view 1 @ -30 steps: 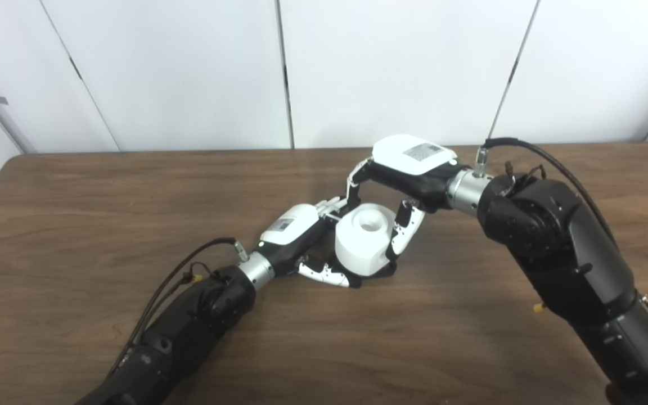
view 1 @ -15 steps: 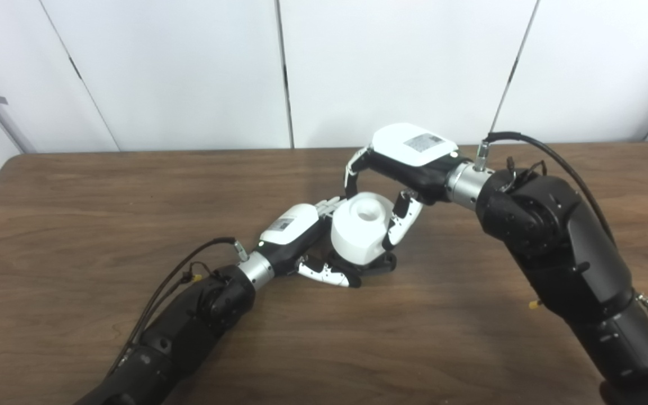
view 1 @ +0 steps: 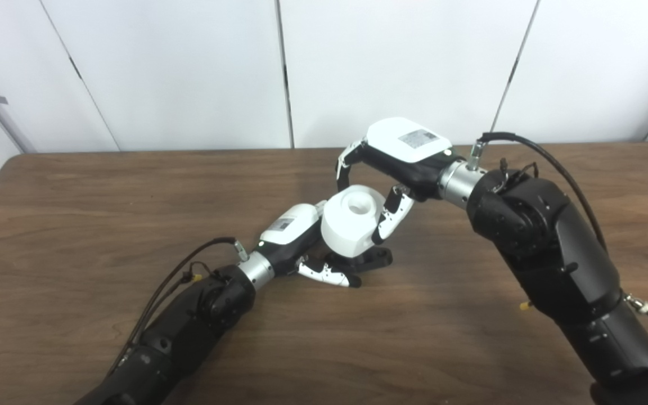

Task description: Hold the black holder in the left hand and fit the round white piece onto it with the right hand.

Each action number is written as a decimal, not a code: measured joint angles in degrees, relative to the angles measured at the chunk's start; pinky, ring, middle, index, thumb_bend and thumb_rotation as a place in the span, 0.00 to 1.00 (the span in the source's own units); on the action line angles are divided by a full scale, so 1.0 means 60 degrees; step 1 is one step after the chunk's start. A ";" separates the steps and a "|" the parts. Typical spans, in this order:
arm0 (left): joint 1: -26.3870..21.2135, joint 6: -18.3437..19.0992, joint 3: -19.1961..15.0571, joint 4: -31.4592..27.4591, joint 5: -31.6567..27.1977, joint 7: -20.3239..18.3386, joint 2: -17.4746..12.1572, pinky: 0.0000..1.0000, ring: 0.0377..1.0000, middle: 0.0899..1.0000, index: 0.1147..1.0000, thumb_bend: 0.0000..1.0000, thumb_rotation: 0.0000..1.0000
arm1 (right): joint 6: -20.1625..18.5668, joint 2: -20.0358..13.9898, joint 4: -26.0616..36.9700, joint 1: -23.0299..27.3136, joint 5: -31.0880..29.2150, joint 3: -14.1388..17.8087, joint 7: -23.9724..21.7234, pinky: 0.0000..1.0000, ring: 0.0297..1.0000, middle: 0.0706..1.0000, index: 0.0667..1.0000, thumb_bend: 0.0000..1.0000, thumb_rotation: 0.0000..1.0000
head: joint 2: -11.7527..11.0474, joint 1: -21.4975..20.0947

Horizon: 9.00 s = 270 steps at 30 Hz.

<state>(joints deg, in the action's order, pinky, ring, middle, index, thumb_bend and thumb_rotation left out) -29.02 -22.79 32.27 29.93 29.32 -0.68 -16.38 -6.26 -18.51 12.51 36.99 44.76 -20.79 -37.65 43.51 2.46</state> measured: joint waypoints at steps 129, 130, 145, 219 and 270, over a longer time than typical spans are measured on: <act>0.0094 0.0560 -0.0343 -0.0736 -0.0177 -0.1156 -0.0223 0.99 1.00 0.98 0.41 0.52 0.08 | 0.0065 -0.0458 -0.0181 -0.0123 -0.0476 -0.0524 -0.0224 0.80 0.77 0.71 0.44 0.52 0.13 | 0.0249 0.0015; 0.0095 0.0560 -0.0343 -0.0736 -0.0177 -0.1157 -0.0222 0.99 1.00 0.98 0.41 0.52 0.08 | 0.0066 -0.0458 -0.0181 -0.0123 -0.0475 -0.0529 -0.0225 0.80 0.77 0.71 0.44 0.52 0.13 | 0.0249 0.0029; 0.0092 0.0566 -0.0333 -0.0739 -0.0170 -0.1156 -0.0221 0.99 1.00 0.98 0.41 0.52 0.08 | 0.0170 -0.0388 -0.0280 -0.0133 -0.0456 -0.0760 -0.0206 0.84 0.78 0.71 0.44 0.52 0.14 | 0.0220 0.0029; 0.0091 0.0571 -0.0328 -0.0773 -0.0165 -0.1205 -0.0256 0.96 0.98 0.97 0.41 0.52 0.08 | 0.0357 -0.0598 -0.0567 -0.0001 -0.0180 -0.0840 0.0029 0.85 0.79 0.73 0.44 0.52 0.14 | 0.0322 0.0000; 0.0079 0.0575 -0.0303 -0.0798 -0.0137 -0.1205 -0.0258 0.96 0.97 0.96 0.41 0.52 0.07 | 0.0427 -0.0633 -0.0525 0.0114 -0.0169 -0.0989 -0.0086 0.85 0.78 0.72 0.44 0.52 0.14 | 0.0308 -0.0015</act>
<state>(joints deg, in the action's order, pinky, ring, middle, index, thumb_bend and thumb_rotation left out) -28.55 -19.34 30.46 25.15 28.50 -7.91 -17.93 -3.70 -22.31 9.36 37.67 43.75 -26.72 -38.17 45.35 2.37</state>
